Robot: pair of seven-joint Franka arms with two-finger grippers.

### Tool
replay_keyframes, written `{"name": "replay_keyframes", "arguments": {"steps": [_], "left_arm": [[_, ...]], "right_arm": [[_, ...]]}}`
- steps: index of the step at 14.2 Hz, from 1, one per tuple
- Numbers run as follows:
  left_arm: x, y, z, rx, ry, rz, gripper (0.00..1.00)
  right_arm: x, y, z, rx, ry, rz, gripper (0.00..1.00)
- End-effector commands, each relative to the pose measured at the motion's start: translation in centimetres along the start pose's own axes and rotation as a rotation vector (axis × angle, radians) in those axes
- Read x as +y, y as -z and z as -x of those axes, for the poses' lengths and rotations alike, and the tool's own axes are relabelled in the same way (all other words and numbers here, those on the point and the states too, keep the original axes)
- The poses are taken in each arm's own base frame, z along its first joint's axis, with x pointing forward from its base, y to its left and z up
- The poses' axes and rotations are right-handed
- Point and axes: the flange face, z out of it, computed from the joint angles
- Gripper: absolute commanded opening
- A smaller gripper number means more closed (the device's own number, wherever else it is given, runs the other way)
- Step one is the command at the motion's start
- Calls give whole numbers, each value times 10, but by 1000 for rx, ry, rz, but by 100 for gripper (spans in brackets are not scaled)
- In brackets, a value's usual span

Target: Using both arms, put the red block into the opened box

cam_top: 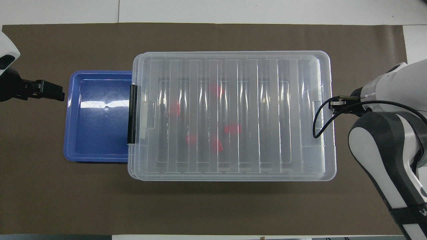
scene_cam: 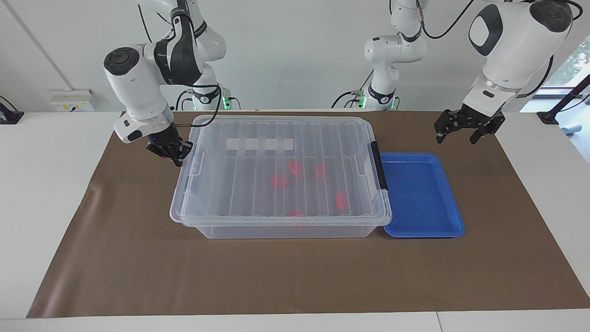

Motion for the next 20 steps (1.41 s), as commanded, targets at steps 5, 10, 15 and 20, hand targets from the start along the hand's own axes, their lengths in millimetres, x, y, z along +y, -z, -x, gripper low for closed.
{"name": "replay_keyframes", "arguments": {"steps": [5, 10, 15, 20], "left_arm": [[-2, 3, 7, 1, -2, 12, 100], [-3, 3, 7, 1, -1, 12, 100], [-3, 3, 7, 1, -2, 12, 100], [-2, 3, 7, 1, -4, 12, 100]], "right_arm": [[3, 42, 0, -25, -22, -13, 0], [19, 100, 5, -84, -45, 11, 0], [33, 120, 25, -115, -46, 34, 43], [60, 144, 18, -105, -56, 17, 100]]}}
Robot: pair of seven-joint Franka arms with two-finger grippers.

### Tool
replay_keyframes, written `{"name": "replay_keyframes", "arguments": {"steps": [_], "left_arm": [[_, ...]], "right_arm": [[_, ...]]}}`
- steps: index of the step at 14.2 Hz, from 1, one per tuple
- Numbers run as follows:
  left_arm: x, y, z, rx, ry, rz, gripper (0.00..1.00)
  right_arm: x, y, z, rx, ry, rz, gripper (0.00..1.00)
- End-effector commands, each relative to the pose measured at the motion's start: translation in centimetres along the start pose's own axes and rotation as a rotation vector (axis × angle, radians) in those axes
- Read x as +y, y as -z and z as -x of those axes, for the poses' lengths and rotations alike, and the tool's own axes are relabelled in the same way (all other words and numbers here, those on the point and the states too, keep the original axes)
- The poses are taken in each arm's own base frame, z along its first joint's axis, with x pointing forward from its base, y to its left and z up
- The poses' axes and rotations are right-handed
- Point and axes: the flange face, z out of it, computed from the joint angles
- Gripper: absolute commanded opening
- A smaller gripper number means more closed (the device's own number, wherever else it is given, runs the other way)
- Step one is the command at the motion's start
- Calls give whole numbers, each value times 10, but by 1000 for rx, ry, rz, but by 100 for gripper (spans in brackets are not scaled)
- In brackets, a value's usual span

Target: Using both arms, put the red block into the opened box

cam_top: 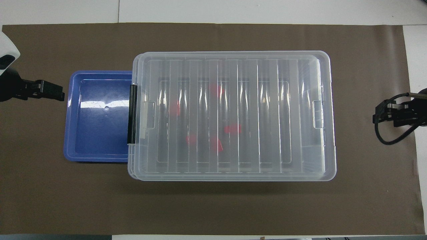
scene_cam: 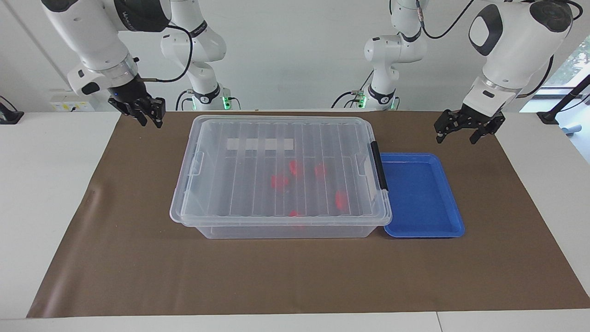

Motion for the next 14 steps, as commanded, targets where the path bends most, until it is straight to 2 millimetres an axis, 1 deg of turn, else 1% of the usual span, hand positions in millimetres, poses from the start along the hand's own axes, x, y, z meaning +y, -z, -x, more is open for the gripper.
{"name": "replay_keyframes", "arguments": {"steps": [1, 2, 3, 4, 5, 6, 8, 12, 13, 14], "left_arm": [[-3, 3, 7, 1, -1, 12, 100], [-2, 3, 7, 1, -2, 12, 100], [-3, 3, 7, 1, -2, 12, 100], [-2, 3, 7, 1, -2, 12, 100], [-3, 3, 7, 1, -1, 12, 100], [-2, 3, 7, 1, -4, 12, 100], [-3, 3, 7, 1, -1, 12, 100], [-3, 3, 7, 1, -2, 12, 100], [-3, 3, 7, 1, -2, 12, 100], [-3, 3, 7, 1, -1, 12, 100]], "right_arm": [[12, 3, -2, -10, -4, -1, 100], [13, -2, -1, -12, -2, -3, 100], [8, -5, 1, -14, 7, -1, 100], [6, -12, -1, -21, 17, 2, 100], [10, -21, -2, -23, 40, -1, 100], [13, -17, -2, -18, 63, -2, 100], [15, -15, -5, -6, 117, -4, 100], [15, -10, -7, 4, 126, 6, 100], [10, -3, -4, 7, 139, 9, 100], [9, 7, 0, 1, 144, 11, 100]]}}
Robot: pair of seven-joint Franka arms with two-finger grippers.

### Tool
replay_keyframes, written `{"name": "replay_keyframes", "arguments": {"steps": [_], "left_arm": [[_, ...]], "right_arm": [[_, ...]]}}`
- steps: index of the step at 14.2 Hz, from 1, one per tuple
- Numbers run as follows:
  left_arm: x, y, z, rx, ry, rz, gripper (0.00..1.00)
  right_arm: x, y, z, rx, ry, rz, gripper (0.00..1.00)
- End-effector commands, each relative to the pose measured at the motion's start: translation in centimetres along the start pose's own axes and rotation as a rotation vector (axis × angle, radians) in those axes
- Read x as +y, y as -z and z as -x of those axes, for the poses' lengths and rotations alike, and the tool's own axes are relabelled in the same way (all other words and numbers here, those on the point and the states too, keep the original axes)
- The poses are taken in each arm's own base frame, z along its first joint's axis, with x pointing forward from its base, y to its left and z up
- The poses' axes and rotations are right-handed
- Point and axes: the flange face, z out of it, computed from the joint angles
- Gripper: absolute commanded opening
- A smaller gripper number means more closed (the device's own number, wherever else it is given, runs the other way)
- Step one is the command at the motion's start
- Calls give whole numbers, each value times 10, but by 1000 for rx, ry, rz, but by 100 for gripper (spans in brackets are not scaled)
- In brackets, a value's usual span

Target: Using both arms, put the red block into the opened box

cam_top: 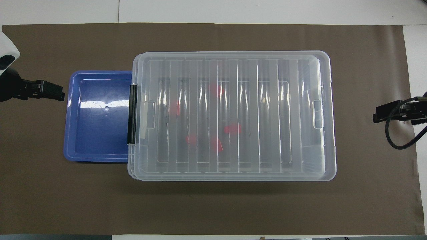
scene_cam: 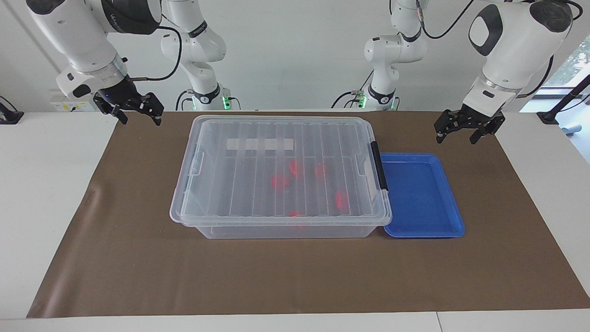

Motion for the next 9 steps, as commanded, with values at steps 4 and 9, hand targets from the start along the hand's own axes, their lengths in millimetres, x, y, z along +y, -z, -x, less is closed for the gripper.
{"name": "replay_keyframes", "arguments": {"steps": [4, 9], "left_arm": [[-3, 3, 7, 1, -1, 12, 100], [-3, 3, 7, 1, -1, 12, 100]], "right_arm": [[11, 32, 6, 32, 85, 9, 100], [5, 21, 14, 83, 106, 38, 100]]}}
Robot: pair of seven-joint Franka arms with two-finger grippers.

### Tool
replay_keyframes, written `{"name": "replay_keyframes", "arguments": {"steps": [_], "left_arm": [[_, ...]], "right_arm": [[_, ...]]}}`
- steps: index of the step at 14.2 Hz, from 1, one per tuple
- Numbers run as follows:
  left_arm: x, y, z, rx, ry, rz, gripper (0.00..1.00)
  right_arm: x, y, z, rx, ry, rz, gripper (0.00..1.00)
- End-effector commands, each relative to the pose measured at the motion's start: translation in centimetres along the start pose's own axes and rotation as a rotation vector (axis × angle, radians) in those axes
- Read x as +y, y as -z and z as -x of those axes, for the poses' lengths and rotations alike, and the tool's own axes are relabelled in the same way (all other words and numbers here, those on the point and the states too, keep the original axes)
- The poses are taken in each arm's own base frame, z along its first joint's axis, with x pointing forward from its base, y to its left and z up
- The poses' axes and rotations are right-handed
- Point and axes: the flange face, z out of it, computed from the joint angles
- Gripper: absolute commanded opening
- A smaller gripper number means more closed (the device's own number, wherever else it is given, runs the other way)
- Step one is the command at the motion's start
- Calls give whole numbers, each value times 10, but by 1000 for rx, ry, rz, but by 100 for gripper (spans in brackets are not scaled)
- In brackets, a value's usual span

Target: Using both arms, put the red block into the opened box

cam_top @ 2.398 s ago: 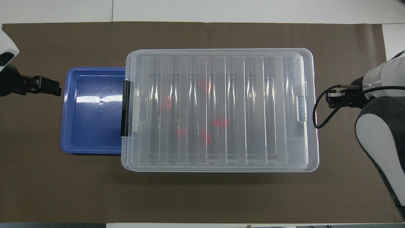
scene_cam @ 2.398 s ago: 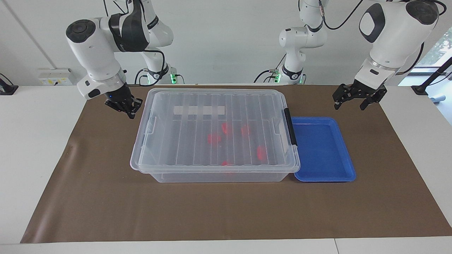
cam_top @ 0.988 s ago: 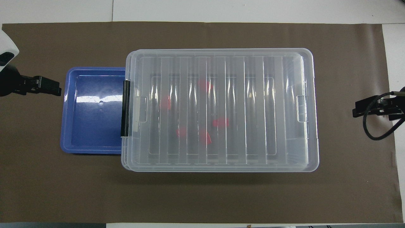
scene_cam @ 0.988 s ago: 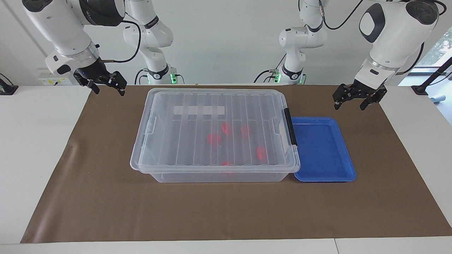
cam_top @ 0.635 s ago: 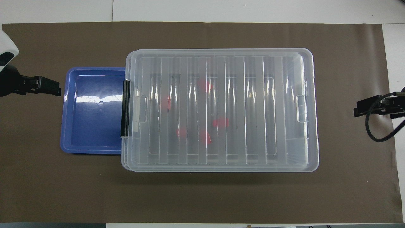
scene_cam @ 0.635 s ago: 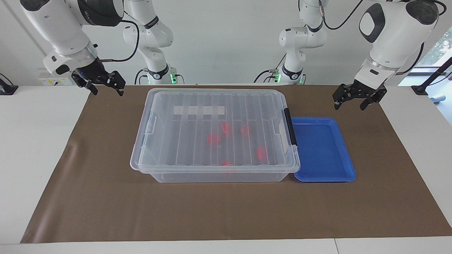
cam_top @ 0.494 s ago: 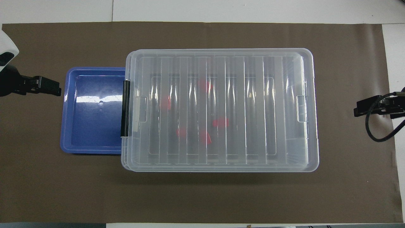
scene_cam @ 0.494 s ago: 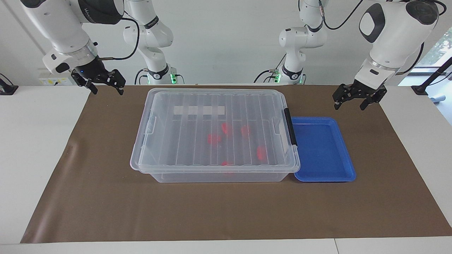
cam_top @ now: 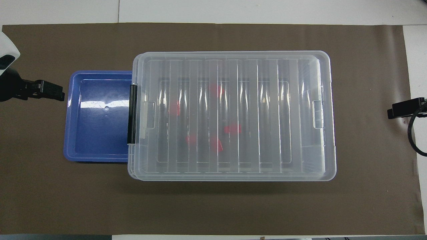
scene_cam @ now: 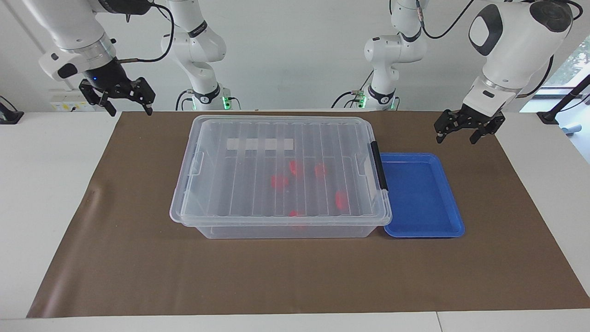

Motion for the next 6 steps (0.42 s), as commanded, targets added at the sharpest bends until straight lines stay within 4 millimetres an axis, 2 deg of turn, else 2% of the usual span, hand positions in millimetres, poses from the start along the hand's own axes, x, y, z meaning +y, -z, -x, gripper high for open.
{"name": "replay_keyframes", "arguments": {"steps": [1, 6], "left_arm": [[-3, 3, 7, 1, -2, 12, 100], [-3, 3, 7, 1, -2, 12, 100]], "right_arm": [[0, -10, 10, 13, 29, 29, 100], [-1, 1, 7, 18, 33, 28, 100]]}}
